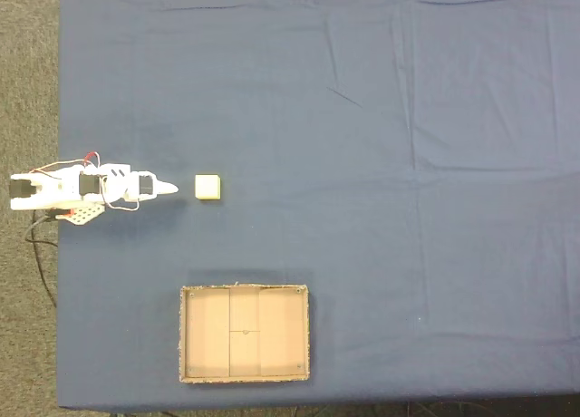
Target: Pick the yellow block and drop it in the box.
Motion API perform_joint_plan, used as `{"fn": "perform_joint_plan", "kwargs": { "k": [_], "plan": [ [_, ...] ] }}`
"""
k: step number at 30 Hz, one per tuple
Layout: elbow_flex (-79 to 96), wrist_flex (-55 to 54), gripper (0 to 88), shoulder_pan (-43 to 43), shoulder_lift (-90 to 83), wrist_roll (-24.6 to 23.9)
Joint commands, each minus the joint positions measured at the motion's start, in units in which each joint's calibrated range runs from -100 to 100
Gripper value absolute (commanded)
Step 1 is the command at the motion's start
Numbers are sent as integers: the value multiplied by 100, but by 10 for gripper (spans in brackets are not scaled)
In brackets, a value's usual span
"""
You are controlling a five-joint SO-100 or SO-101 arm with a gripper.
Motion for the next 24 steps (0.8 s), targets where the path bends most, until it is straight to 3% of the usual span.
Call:
{"fn": "perform_joint_plan", "kwargs": {
  "k": [1,17,21,23,24],
  "plan": [
    [89,18,2,28,-28,10],
    [89,26,2,67,-28,-44],
    [89,2,20,-20,-28,190],
    [70,59,3,83,-28,-73],
    [-56,258,61,122,-28,-132]
  ]
}}
